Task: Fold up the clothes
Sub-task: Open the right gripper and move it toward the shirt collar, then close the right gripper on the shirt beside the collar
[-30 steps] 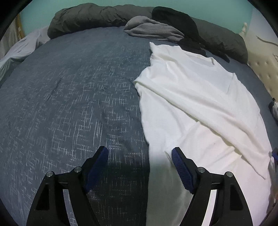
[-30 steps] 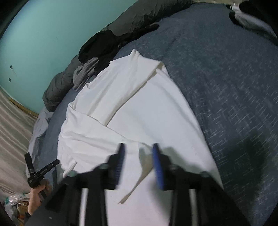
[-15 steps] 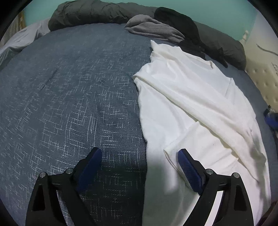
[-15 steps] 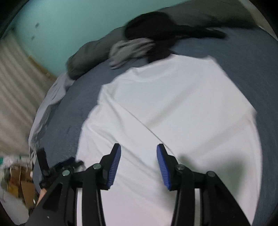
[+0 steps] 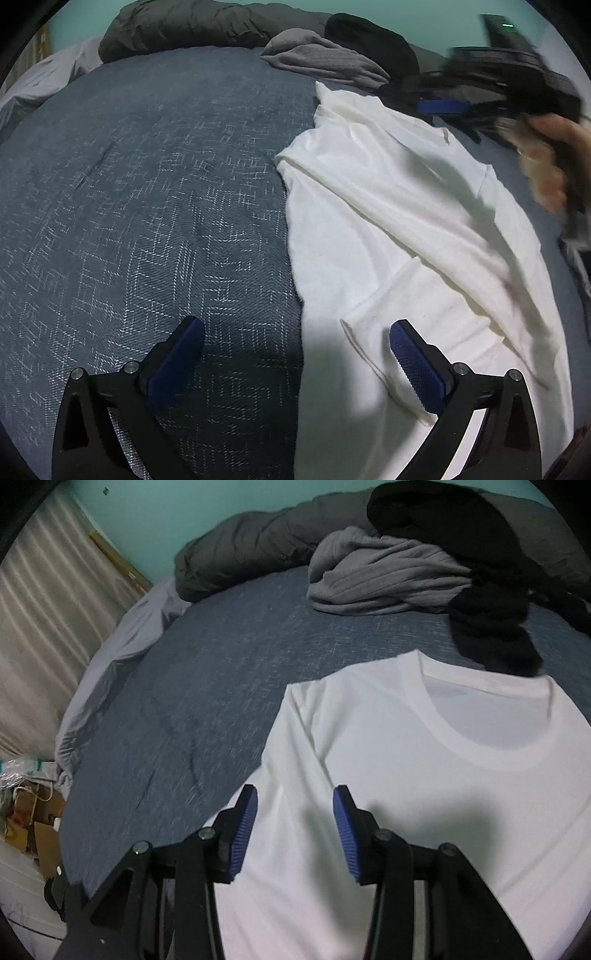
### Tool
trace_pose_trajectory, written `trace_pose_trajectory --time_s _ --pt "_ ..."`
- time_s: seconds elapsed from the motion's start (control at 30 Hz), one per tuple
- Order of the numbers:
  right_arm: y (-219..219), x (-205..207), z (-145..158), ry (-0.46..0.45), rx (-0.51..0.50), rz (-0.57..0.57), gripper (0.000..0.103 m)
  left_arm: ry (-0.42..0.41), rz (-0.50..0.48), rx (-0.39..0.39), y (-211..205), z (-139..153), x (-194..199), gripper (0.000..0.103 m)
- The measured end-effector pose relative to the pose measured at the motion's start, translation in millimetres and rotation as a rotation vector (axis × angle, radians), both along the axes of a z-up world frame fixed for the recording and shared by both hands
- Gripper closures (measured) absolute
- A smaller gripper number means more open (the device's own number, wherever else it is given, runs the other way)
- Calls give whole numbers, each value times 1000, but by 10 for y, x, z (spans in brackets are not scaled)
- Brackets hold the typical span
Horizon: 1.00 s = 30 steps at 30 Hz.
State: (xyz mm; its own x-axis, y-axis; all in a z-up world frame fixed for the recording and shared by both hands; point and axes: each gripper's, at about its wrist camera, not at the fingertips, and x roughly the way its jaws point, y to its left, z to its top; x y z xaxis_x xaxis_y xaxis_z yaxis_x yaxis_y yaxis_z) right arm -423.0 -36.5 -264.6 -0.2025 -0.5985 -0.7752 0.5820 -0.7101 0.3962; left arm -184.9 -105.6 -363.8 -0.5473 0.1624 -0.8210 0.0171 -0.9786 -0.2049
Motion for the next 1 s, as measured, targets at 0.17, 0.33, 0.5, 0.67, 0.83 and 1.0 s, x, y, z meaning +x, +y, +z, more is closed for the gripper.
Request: trace_pose_trajectory --time_s 0.17,0.33,0.5,0.67,0.83,1.0 --pt "-227 -239 -133 -25 40 -14 60 -1 -6 -17 23 -15 7 1" --pt "-354 -369 -230 -30 74 -20 62 3 -11 -26 34 -26 18 1" --pt "-478 -427 -328 -22 98 -7 84 4 -7 -13 20 -31 21 1" --pt "-522 -427 -370 -22 92 8 100 7 -6 -1 6 -31 38 1" --pt "-536 -409 -346 -18 66 17 103 7 -7 -13 39 -31 61 1" --pt "-509 -412 -260 18 54 5 103 8 -6 -7 41 -30 90 1"
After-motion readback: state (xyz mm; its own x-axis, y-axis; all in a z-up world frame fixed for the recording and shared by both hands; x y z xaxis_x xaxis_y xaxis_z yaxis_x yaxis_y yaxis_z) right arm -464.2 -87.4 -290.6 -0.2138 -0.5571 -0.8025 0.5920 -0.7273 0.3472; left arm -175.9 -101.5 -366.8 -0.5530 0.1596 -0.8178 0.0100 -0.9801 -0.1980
